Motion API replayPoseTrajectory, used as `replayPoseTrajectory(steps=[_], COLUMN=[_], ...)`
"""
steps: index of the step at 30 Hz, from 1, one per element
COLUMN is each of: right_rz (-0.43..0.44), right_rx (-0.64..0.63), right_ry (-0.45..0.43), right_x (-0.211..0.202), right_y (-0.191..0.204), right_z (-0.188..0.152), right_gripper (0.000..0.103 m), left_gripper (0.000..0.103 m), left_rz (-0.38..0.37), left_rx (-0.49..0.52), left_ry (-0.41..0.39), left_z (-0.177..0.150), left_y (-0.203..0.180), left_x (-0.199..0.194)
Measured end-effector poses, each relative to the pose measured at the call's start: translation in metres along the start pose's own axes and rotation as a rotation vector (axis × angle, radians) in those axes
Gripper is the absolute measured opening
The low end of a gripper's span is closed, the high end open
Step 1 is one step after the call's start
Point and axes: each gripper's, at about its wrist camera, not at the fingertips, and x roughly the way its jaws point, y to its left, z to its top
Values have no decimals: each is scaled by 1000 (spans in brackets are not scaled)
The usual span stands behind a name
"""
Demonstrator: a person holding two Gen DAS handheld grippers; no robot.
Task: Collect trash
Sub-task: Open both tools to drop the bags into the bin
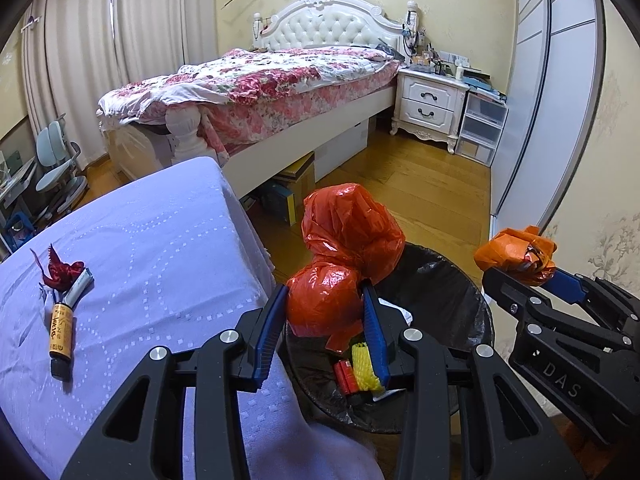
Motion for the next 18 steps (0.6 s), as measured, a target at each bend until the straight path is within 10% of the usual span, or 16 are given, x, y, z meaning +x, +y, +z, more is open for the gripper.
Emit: replayPoseTrajectory(steps=[7, 18], right_rz=[-9, -25], right_rx=[23, 39], right_ry=[-1, -11], right_x=[3, 0], right_y=[-6, -9], right_z=[0, 0], right_gripper=[63, 67], left_gripper=[71, 76], left_rz=[13, 56], left_rx=[-8, -36], left_ry=[-14, -24], left_z=[0, 0], left_y=[2, 13], left_x=[-1, -9])
